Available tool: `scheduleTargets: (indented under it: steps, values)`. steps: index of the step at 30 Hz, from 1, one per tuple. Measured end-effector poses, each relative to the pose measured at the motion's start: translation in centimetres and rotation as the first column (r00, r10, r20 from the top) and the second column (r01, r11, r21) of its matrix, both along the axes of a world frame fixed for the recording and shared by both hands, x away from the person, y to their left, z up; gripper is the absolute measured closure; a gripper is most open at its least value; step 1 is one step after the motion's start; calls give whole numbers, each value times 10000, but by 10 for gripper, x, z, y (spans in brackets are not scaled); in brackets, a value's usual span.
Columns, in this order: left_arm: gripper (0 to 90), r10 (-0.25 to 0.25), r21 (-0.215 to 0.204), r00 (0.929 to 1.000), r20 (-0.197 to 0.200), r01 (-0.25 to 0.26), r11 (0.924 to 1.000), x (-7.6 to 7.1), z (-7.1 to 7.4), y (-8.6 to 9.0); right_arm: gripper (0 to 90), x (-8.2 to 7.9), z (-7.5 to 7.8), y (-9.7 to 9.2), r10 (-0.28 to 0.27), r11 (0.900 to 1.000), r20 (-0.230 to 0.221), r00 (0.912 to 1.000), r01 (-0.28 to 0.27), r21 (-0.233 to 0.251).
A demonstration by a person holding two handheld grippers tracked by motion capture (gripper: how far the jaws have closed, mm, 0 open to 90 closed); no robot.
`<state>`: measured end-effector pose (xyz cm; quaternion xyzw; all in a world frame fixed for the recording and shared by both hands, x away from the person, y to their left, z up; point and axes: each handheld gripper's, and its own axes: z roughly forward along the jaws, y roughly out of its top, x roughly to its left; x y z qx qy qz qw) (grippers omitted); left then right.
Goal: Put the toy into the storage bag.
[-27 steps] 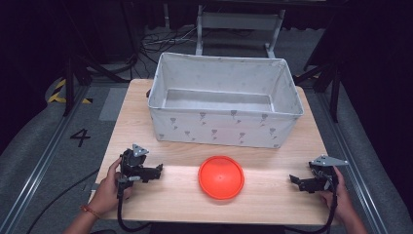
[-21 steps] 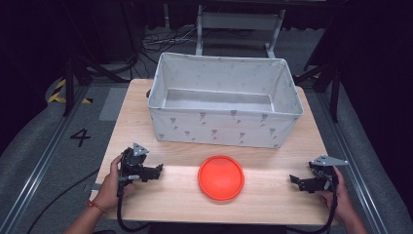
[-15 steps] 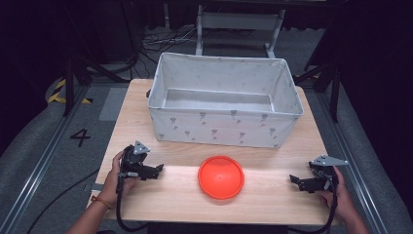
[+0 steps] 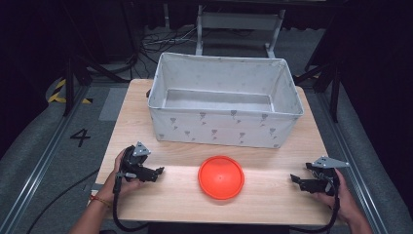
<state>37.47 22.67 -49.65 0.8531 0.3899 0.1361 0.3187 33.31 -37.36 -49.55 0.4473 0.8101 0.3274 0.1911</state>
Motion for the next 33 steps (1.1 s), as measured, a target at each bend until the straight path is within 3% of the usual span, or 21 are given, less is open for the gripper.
scheduleTargets:
  steps: [4,6,12,23,33]
  values:
    - [5,-282,-2,9996,-7,282,9996,-2,0,2,216,-2,5,6,217,9998,-197,9996,-216,40]
    - [4,-292,-16,9996,-37,292,9996,-2,0,2,224,-4,9,11,721,9972,-101,9973,-718,215]
    - [5,-267,-36,9996,-51,267,9996,-2,0,2,258,-3,21,38,1381,9902,191,9902,-1385,186]
    - [5,-258,-48,9997,-42,258,9997,-2,0,2,273,2,40,85,2531,9640,630,9654,-2571,673]
    - [5,-259,-43,9997,-50,258,9997,-2,0,2,281,14,43,126,3324,9375,651,9409,-3372,864]
